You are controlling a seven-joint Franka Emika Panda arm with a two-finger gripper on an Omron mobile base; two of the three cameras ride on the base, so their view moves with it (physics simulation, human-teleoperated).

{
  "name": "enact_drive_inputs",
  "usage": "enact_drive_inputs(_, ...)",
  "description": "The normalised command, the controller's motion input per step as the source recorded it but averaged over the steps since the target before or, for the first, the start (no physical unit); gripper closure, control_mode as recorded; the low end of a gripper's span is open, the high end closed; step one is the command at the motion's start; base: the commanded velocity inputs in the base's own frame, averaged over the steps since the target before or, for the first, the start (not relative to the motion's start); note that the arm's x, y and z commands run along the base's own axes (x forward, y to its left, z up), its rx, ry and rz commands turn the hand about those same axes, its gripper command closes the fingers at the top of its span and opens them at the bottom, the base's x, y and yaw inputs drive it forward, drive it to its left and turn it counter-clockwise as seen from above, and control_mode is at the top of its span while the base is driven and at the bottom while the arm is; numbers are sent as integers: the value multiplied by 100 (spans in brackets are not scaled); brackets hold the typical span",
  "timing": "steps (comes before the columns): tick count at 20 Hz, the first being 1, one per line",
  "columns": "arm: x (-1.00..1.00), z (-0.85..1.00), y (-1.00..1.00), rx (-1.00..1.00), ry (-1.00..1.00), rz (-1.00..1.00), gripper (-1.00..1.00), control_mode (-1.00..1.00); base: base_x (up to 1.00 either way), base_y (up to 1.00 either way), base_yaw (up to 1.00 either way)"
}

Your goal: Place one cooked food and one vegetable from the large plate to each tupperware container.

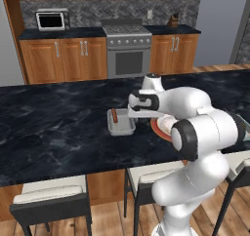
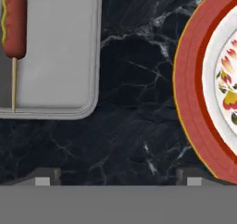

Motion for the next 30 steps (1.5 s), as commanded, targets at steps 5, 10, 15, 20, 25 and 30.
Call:
enact_drive_inputs(5,-2,31,-93,-3,1,-11,-100,-100,0,0,0)
enact_drive_inputs(10,0,4,-99,0,5,-15,-100,-100,0,0,0)
enact_drive_inputs(15,0,0,-98,0,1,-14,-100,-100,0,0,0)
enact_drive_inputs(20,0,0,-78,0,0,-11,-100,-100,0,0,0)
enact_drive_inputs(25,20,0,-10,0,-1,-1,-100,-100,0,0,0)
enact_drive_inputs(30,6,-2,-32,0,-2,2,-100,-100,0,0,0)
